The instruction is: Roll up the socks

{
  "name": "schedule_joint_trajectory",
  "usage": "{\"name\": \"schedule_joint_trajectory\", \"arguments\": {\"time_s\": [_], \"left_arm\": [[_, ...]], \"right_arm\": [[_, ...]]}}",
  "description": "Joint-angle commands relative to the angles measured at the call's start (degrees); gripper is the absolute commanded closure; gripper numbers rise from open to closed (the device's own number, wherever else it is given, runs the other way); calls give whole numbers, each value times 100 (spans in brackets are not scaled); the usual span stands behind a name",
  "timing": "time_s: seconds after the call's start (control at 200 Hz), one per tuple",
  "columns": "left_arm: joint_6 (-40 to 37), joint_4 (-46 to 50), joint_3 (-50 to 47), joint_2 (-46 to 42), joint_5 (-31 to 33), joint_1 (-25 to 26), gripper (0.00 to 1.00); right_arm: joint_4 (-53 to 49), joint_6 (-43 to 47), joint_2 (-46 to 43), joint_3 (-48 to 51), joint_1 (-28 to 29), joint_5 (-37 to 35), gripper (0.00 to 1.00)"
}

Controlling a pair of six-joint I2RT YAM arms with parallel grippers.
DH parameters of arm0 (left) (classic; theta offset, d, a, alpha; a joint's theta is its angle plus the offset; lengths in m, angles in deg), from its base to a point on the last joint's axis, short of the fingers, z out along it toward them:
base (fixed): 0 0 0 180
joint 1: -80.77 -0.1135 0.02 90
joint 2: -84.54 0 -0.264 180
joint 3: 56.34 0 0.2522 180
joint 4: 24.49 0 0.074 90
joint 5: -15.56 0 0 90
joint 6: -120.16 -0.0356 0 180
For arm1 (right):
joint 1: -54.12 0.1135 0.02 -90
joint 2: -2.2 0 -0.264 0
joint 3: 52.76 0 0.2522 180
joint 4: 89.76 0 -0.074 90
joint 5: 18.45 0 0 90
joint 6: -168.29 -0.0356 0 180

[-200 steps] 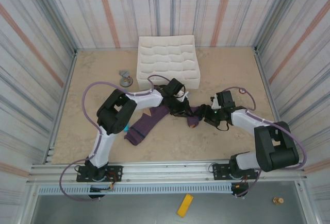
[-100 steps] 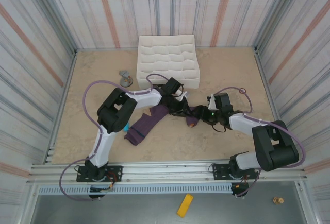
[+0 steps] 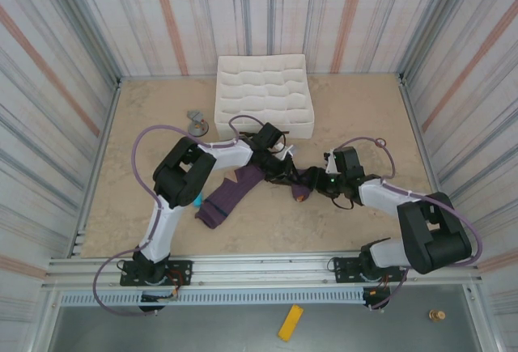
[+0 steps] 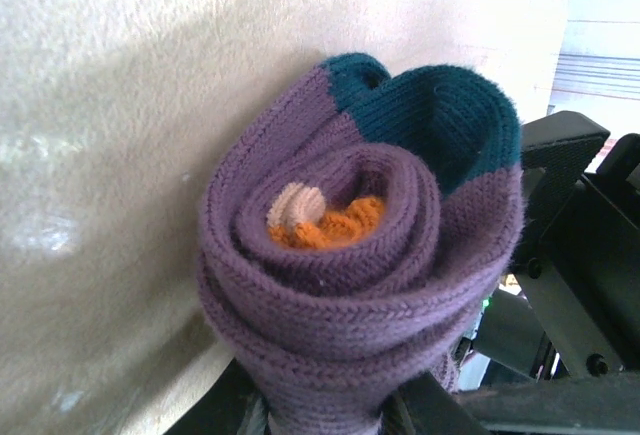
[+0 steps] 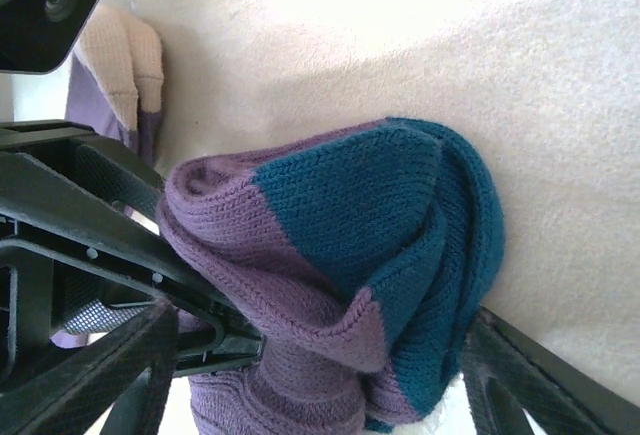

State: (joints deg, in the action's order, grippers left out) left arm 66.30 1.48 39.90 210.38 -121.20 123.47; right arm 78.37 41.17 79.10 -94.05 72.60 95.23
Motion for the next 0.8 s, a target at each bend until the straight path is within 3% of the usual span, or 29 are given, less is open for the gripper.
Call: {"name": "schedule_joint_trajectory", "arguments": {"time_s": [0.0, 0.421, 0.791], "left_arm": [[7, 353, -214, 354, 414, -33, 81], [-151, 388, -263, 301, 431, -60, 91], [-73, 211, -413, 252, 392, -42, 89]], "right_arm": [[-912, -32, -201, 229, 195, 182, 20], [-1033, -74, -481, 373, 199, -10, 19], [-1021, -259, -1, 260, 341, -533, 31]]}}
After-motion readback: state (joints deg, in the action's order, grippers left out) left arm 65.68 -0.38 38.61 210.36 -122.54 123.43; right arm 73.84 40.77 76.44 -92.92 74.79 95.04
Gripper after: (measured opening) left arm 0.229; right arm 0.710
